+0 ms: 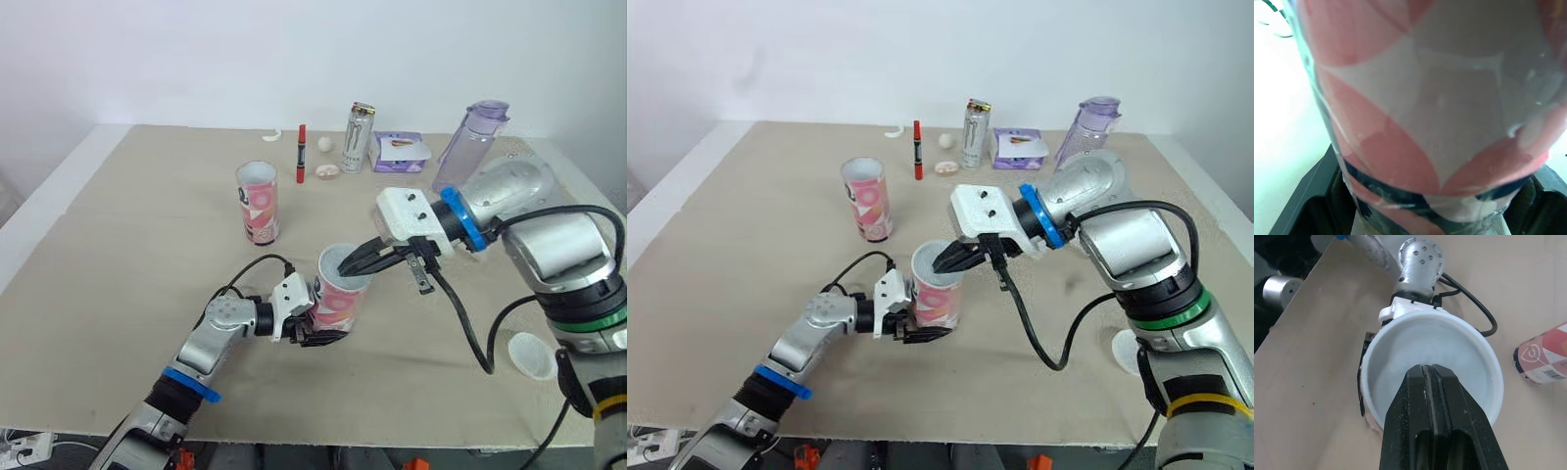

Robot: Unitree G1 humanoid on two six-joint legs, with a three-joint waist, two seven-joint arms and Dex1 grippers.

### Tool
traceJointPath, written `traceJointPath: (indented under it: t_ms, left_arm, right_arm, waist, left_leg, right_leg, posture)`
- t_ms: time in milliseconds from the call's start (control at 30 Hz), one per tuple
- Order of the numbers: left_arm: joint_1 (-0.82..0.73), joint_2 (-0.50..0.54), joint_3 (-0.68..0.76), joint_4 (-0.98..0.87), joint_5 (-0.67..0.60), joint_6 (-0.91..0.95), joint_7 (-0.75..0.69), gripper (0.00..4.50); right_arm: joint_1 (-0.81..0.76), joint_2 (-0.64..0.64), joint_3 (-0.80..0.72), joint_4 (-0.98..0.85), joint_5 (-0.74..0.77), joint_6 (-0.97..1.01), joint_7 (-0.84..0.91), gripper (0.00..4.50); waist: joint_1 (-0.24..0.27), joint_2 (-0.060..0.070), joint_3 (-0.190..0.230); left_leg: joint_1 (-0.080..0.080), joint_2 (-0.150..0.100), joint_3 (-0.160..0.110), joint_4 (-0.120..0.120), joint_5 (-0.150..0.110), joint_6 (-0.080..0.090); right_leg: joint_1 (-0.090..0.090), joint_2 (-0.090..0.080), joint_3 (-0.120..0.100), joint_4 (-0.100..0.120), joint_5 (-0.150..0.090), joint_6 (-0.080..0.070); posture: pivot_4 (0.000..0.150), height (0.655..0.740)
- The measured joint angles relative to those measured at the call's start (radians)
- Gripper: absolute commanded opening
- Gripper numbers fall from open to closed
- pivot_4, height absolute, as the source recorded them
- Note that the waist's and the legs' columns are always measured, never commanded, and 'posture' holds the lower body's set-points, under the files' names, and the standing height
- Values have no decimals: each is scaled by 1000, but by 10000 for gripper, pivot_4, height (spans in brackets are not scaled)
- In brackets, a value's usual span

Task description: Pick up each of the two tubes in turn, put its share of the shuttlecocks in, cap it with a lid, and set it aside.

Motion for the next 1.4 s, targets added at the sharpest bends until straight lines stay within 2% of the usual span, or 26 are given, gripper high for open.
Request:
traceJointPath:
  t_ms: [400, 733, 867, 900, 1000, 1067, 1167, 1200, 1233, 1267, 1300, 1400]
  left_arm:
    - [1, -8, 3, 1, 0, 1, 9, 34488]
    - [1, -8, 0, 0, 1, 0, 8, 34488]
    - [2, -5, -4, -15, 1, -2, 5, 34488]
    - [2, -4, -7, -22, 1, -2, 0, 34488]
    - [1, 10, -12, -32, -1, -5, -17, 34488]
    - [-5, 16, -14, -32, 0, -9, -22, 34488]
    - [-8, 23, -11, -29, -4, -16, -37, 34488]
    - [-7, 28, -11, -31, -7, -20, -49, 41017]
    - [-7, 32, -11, -31, -8, -23, -53, 43230]
    - [-8, 32, -11, -31, -8, -25, -55, 45000]
    - [-8, 34, -10, -31, -8, -28, -57, 45000]
    - [-7, 53, -9, -36, -14, -41, -80, 45000]
  right_arm:
    - [-97, 26, 60, 92, -90, -31, -14, 768]
    - [-69, 20, 29, 61, -81, -2, -18, 768]
    - [-52, 21, -82, 95, 38, 91, -17, 768]
    - [-52, 14, -195, 112, 124, 152, -31, 768]
    - [-8, -50, -418, 111, 252, 242, -71, 768]
    - [56, -62, -461, 95, 275, 249, -83, 768]
    - [321, -76, -528, 52, 295, 223, -109, 8380]
    - [455, -66, -541, 38, 274, 157, -125, 13351]
    - [487, -59, -541, 38, 263, 139, -128, 16893]
    - [512, -56, -542, 36, 253, 112, -132, 22431]
    - [538, -51, -542, 36, 243, 86, -136, 23697]
    - [697, -5, -528, 45, 153, -135, -165, 37047]
  waist:
    - [-2, 0, 0]
    - [-2, -1, 0]
    - [-1, 0, 1]
    - [1, 0, 2]
    - [2, -1, 1]
    - [2, -2, 2]
    - [3, -3, 2]
    - [4, -2, 3]
    - [3, -2, 3]
    - [2, 0, 4]
    - [0, 2, 5]
    - [0, 2, 5]
  left_leg:
    - [1, 1, 5, -1, 0, 0]
    - [1, 1, 4, -1, 0, 0]
    - [-6, -1, 4, -2, 0, 0]
    - [-9, -2, 4, -1, 0, 0]
    - [-11, -2, 3, -3, -1, 0]
    - [-11, -3, 2, -3, -1, 0]
    - [-12, -3, 1, -3, -1, 0]
    - [-12, -4, 0, -3, -1, 0]
    - [-12, -4, 0, -3, -1, 0]
    - [-13, -4, 2, -3, -1, 0]
    - [-13, -5, 2, -3, -1, 0]
    - [-13, -4, 0, -3, -1, 0]
  right_leg:
    - [-1, -4, -3, -1, 1, -1]
    - [-1, -7, -4, -2, 1, -1]
    - [-3, -9, -5, -2, 2, -2]
    - [-5, -10, -7, -2, 5, -5]
    - [-4, -10, -10, -4, 2, -5]
    - [-5, -10, -10, -4, 1, -4]
    - [-4, -9, -11, -3, 0, -3]
    - [-4, -9, -10, -3, -3, 3]
    - [-4, -9, -9, -3, -3, 4]
    - [-5, -9, -8, -3, -2, 5]
    - [-5, -9, -8, -3, -2, 6]
    - [-5, -6, -7, -3, -3, 11]
  posture:
    - [1500, 7400]
    - [1500, 7400]
    - [1500, 7400]
    - [1500, 7400]
    - [1500, 7400]
    - [1500, 7400]
    - [1500, 7400]
    - [1500, 7400]
    - [1500, 7400]
    - [1500, 7400]
    - [1500, 7400]
    - [1500, 7400]
